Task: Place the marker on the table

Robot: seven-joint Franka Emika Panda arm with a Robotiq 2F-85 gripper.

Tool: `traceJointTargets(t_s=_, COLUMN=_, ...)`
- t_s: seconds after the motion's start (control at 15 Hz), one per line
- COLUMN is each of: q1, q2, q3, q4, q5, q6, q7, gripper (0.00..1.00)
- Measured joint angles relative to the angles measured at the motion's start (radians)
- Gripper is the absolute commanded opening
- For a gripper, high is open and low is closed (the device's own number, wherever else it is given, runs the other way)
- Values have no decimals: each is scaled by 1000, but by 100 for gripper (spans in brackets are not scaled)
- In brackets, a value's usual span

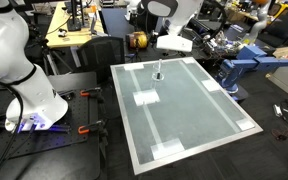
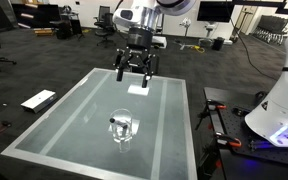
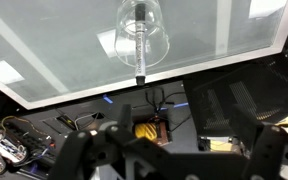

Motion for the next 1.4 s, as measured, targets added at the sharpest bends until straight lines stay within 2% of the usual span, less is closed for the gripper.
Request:
traceJointTargets(t_s=0.27, q1=-17, q2=35, q3=16, q4=0, q5=12, q6=0, q7=-159, gripper=99)
traceJointTargets(t_s=0.47, q1=-28, q2=70, q3=25, q4=7, q5=17, q6=0, q7=-250, gripper=86)
traceJointTargets(t_s=0.53, q1=-31, q2=84, q3=28, q4=12, q5=21, q6=0, q7=-277, gripper=82)
traceJointTargets(t_s=0.6, q1=-34, q2=99, q3=33, q4=19, q5=28, q6=0, q7=-305, gripper=83)
traceJointTargets(t_s=0.67, q1=-39, q2=114, q3=40, q4=26, q5=37, q6=0, q7=-330, gripper=78)
traceJointTargets(t_s=1.07, q1=-65, q2=203, q3=74, q4=85, q5=144, q6=0, q7=-454, gripper=83)
traceJointTargets(t_s=1.4, q1=-70, q2=269, q3=83, q4=139, q5=218, q6=0, q7=-466, gripper=82)
